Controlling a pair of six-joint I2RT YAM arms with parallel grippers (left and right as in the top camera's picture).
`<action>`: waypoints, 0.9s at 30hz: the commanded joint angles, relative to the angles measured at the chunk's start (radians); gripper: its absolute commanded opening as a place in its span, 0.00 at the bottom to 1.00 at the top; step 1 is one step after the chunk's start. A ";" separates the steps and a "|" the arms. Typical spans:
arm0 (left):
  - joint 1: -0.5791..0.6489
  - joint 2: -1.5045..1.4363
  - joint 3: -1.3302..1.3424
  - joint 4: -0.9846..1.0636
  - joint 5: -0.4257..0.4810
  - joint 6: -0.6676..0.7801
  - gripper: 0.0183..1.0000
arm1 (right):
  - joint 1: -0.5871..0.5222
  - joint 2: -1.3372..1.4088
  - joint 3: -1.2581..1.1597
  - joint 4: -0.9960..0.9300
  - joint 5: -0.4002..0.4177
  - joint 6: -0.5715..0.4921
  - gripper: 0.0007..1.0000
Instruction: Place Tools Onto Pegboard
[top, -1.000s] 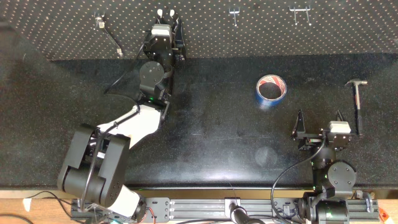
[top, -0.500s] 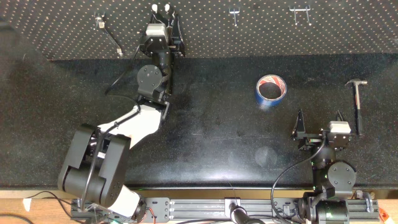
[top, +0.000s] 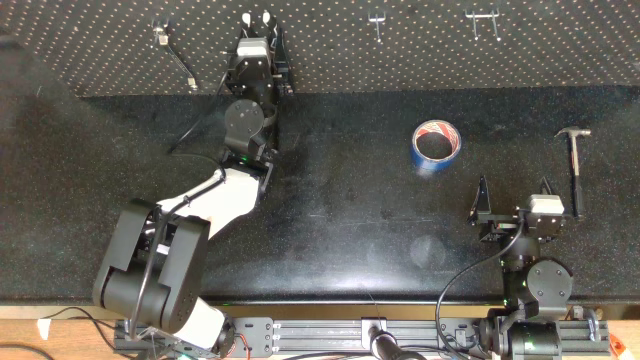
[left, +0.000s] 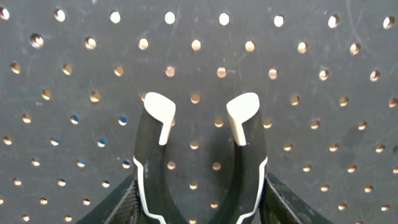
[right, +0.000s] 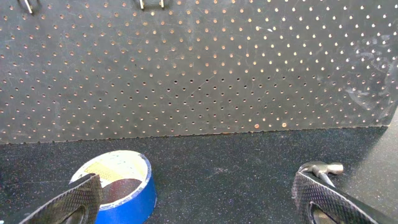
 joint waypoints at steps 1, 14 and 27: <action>-0.004 0.002 0.024 -0.056 -0.036 0.013 0.01 | -0.006 -0.004 -0.003 -0.005 -0.006 -0.014 1.00; -0.011 -0.023 0.024 -0.068 -0.101 0.019 1.00 | -0.006 -0.004 -0.003 -0.005 -0.005 -0.014 1.00; -0.062 -0.612 0.024 -0.856 -0.091 0.156 1.00 | -0.006 -0.004 -0.003 -0.005 -0.006 -0.014 1.00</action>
